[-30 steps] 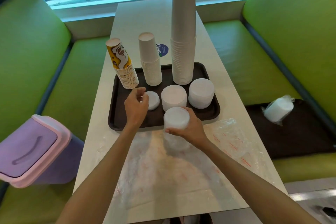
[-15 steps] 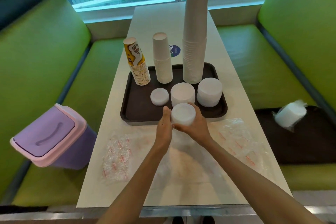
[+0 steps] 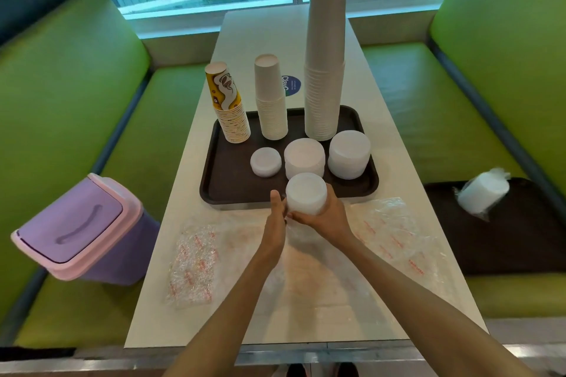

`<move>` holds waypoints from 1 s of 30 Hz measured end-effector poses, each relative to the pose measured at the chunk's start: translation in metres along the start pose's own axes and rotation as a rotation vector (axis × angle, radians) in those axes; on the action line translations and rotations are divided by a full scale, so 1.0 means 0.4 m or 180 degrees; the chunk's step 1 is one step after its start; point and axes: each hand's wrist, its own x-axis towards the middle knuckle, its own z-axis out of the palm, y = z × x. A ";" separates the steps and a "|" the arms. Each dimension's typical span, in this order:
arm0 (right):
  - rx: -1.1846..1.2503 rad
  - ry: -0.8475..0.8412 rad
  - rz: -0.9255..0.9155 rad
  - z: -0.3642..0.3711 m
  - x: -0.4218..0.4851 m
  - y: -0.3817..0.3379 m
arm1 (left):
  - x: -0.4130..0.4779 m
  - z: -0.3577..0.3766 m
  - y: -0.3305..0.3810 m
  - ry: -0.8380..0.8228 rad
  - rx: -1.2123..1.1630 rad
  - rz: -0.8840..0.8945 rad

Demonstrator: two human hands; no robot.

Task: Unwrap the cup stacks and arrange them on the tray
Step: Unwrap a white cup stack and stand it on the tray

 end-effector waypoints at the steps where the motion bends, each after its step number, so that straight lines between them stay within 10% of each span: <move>1: -0.0016 0.0007 0.0005 0.000 0.000 -0.001 | 0.004 -0.005 0.004 0.0021 0.0068 0.0020; 14: -0.0166 -0.0016 0.0072 -0.012 -0.005 -0.008 | 0.091 -0.026 0.159 -0.0287 0.2361 0.0790; 30: -0.0287 -0.0040 0.0054 -0.010 0.005 -0.031 | 0.112 -0.025 0.203 -0.0468 0.2909 0.0602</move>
